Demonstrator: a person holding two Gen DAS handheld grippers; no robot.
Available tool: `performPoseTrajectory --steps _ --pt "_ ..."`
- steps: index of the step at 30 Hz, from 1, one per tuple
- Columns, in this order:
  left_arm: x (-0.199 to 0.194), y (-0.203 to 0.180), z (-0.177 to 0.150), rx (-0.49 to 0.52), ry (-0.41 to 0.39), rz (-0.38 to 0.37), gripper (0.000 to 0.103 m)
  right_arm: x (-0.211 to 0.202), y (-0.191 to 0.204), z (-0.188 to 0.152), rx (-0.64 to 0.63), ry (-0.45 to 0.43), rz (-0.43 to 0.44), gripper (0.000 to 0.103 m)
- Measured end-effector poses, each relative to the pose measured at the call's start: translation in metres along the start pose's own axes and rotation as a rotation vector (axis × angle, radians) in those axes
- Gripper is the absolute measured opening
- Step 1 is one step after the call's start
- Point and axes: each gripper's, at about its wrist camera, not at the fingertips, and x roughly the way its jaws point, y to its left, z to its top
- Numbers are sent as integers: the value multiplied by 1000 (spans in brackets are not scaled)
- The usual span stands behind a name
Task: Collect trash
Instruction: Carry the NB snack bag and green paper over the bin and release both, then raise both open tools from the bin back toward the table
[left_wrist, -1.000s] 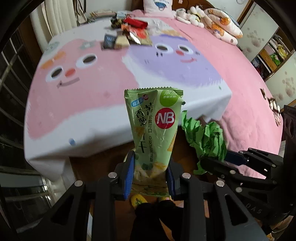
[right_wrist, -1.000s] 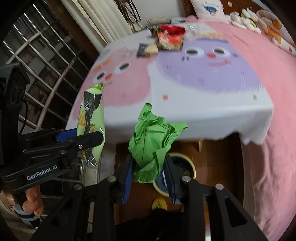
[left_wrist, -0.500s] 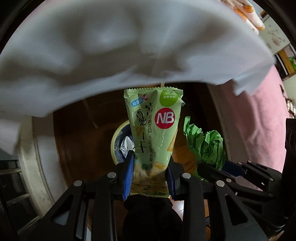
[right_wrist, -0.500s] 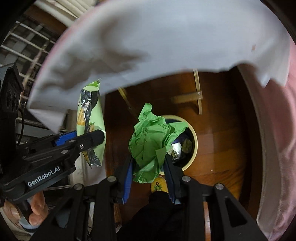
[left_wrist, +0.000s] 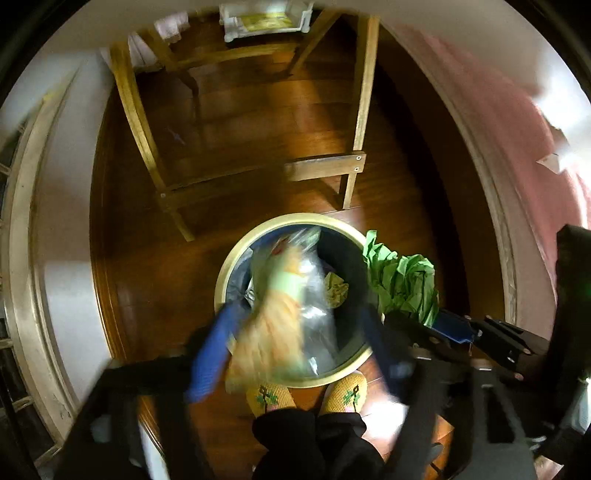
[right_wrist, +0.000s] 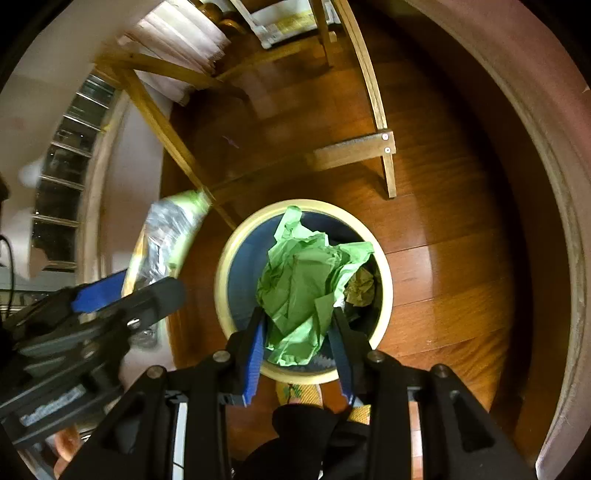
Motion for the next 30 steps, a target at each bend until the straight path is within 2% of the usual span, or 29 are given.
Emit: performPoseTrajectory --steps 4,6,8,16,19,30 --pt "5 15 -4 -28 -18 27 89 9 -1 8 1 -1 -11 43" --pt "5 25 -7 -41 -33 42 93 11 4 9 -15 -10 -21 56" --pt "0 30 -10 -51 -52 56 94 11 8 10 -24 -21 -21 59" --pt "-37 35 -11 -49 -124 95 95 -11 14 16 -9 -68 -28 60" --pt "-56 33 -13 -41 -154 99 95 -31 22 16 -24 -99 -24 65" --pt "-151 35 -13 -69 -188 51 94 -114 49 10 -39 -158 -28 66"
